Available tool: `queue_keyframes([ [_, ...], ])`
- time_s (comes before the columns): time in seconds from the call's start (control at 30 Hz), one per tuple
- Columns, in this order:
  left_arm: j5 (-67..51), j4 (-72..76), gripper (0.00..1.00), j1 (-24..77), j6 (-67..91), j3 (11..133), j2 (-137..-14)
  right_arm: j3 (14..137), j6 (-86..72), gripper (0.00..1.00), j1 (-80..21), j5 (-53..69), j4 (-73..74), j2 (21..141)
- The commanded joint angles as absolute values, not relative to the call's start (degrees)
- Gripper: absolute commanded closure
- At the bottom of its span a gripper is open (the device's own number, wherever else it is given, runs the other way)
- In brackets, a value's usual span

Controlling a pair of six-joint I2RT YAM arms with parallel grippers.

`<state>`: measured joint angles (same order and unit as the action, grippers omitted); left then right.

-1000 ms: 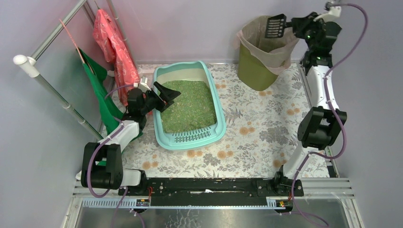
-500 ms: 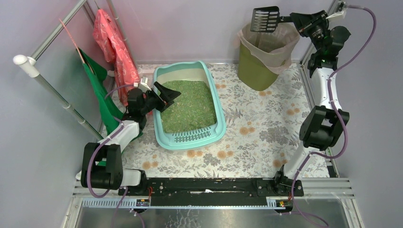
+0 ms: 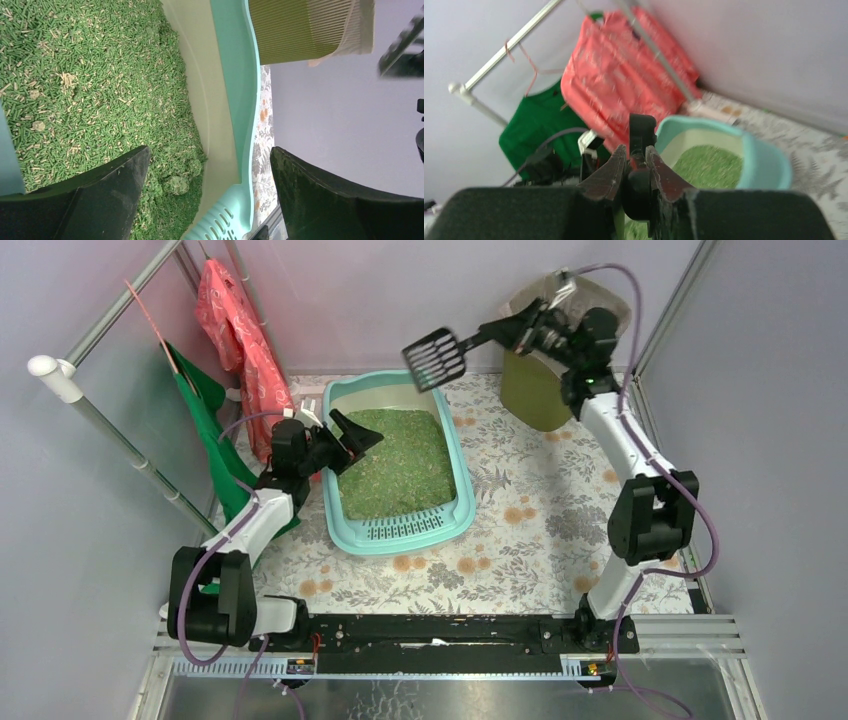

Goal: Clean the litter box

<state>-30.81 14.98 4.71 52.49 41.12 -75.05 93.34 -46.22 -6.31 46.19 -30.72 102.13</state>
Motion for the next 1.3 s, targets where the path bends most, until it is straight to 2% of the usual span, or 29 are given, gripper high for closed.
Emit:
queue_keyframes([
  [0.0,-26.93,9.05,0.01,6.52,48.27,44.28,-73.79,90.26,-37.18,1.0,-12.76,47.3,-26.25,98.85],
  [0.1,-24.92,7.41,0.01,7.46,47.54,44.38,-73.32,86.92,-32.15,1.0,-16.48,44.98,-22.44,99.23],
  [0.3,-23.77,6.42,0.01,7.98,47.63,43.7,-72.92,79.72,-30.66,1.0,-20.83,42.35,-24.83,103.44],
  [0.7,-23.29,6.47,0.01,8.0,47.55,42.51,-72.67,81.23,-30.23,1.0,-26.81,41.88,-25.4,111.33],
  [0.8,-23.57,6.97,0.01,7.98,47.8,42.63,-73.01,82.65,-27.28,1.0,-28.43,40.46,-21.09,112.33],
  [0.83,-23.57,7.13,0.01,7.95,47.81,42.71,-73.02,83.12,-26.11,0.42,-28.73,39.96,-19.6,112.52],
  [0.87,-23.57,7.28,0.01,7.99,47.81,42.81,-72.97,82.99,-25.51,0.16,-28.89,39.16,-18.83,112.34],
  [0.9,-23.48,7.62,0.01,8.0,47.81,42.61,-72.79,82.71,-25.14,0.05,-28.91,38.18,-18.54,111.85],
  [0.97,-23.35,8.57,0.01,8.0,48.34,42.15,-72.27,82.57,-23.88,0.0,-28.92,36.18,-17.13,111.14],
  [1.13,-23.42,9.76,0.01,8.0,48.95,41.49,-71.62,82.1,-22.88,0.0,-28.9,35.57,-17.01,109.73],
  [1.27,-23.86,9.76,0.01,7.97,49.04,41.47,-71.57,77.02,-24.36,0.0,-28.92,33.13,-23.05,105.46],
])
